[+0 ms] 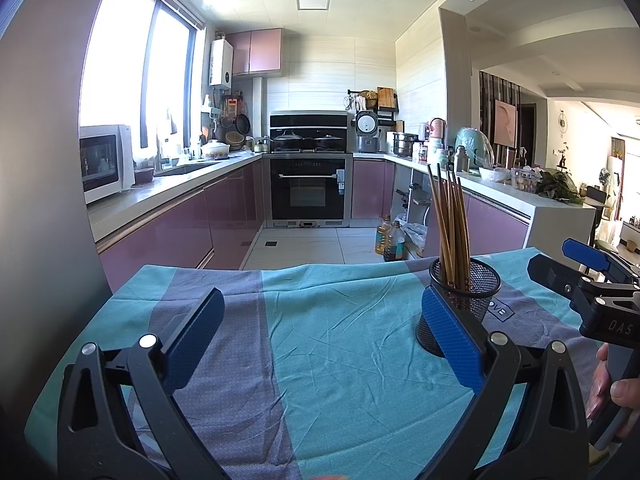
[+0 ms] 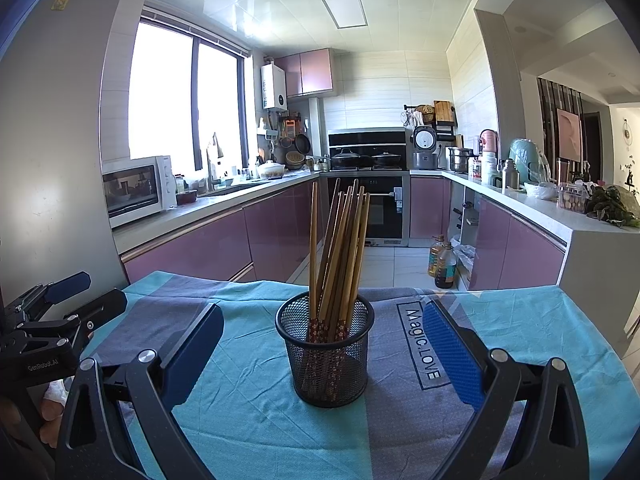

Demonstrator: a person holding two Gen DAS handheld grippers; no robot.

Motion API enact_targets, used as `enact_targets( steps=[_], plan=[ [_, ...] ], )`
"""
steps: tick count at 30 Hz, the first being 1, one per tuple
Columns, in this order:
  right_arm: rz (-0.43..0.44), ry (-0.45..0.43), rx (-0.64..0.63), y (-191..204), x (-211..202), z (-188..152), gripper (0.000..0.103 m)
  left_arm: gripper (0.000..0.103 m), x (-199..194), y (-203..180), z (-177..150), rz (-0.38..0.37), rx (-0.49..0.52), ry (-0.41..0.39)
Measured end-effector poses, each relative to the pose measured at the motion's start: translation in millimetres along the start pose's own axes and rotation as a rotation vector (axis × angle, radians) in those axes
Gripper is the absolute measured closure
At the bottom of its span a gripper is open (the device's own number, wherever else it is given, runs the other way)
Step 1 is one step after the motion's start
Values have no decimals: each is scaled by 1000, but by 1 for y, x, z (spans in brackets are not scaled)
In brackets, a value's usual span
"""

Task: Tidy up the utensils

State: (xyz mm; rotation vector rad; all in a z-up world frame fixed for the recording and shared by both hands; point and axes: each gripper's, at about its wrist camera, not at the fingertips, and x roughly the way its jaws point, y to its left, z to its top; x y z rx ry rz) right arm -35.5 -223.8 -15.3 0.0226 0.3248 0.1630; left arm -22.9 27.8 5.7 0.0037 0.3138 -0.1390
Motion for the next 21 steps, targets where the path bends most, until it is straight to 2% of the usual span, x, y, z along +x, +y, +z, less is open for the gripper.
enact_targets(
  steps=[12,15,17,21],
  plan=[
    [1,1,8,0,0,-1,6,6,2,-3,-7,19,15,-7],
    [-15,15,7,-5,2,-3,6,6,7,1,-8,17,1,23],
    [-29,46,12,-14,7,-7,6,6,14,6,-10,3,-19,67],
    [-112,174,61,-54,27,-20,6,6,35,23,-17,14,-45,151]
  ],
)
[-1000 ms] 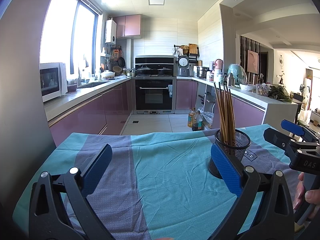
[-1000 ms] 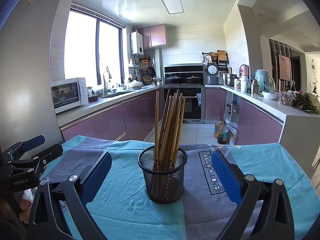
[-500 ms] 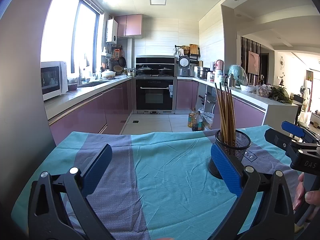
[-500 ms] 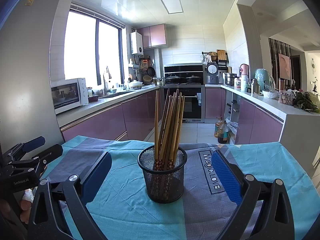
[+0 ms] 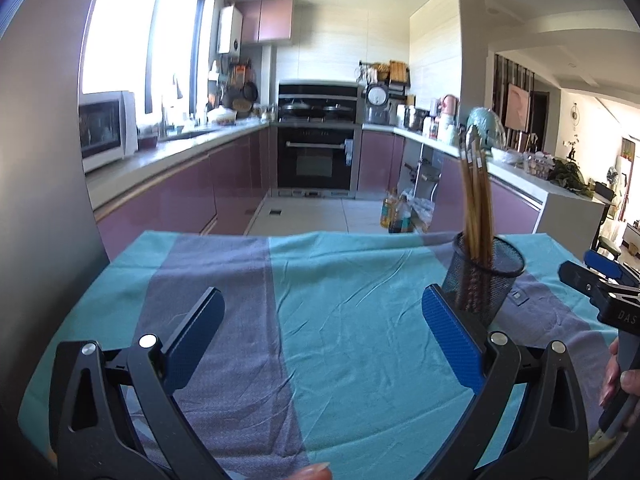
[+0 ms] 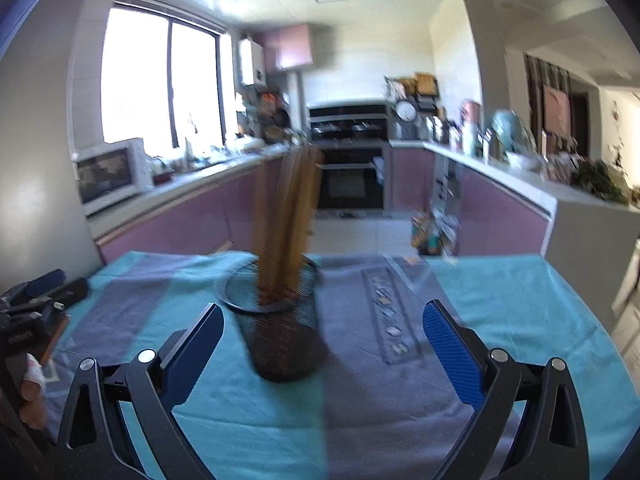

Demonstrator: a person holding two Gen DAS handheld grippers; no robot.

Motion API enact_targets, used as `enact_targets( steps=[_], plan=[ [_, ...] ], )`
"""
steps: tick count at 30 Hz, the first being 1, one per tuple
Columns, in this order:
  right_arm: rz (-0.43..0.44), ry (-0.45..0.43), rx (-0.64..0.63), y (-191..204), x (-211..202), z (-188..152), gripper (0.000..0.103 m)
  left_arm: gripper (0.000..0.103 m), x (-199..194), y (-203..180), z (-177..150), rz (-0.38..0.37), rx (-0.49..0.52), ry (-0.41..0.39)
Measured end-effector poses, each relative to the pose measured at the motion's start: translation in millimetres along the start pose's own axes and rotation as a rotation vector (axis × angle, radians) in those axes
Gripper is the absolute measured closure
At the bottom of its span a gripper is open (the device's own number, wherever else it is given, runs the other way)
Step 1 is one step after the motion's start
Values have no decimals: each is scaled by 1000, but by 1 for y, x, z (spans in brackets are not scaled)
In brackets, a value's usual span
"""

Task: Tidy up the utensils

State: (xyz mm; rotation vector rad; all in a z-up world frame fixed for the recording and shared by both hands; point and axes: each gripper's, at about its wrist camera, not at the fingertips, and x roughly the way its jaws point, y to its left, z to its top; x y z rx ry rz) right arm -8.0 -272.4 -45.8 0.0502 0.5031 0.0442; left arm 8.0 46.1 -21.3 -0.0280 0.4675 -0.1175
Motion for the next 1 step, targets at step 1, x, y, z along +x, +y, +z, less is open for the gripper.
enact_targets(
  steps=[1],
  plan=[
    [-40,50,7,-13,11,-3,6,6,6,5,-1,3,-4,18]
  ],
)
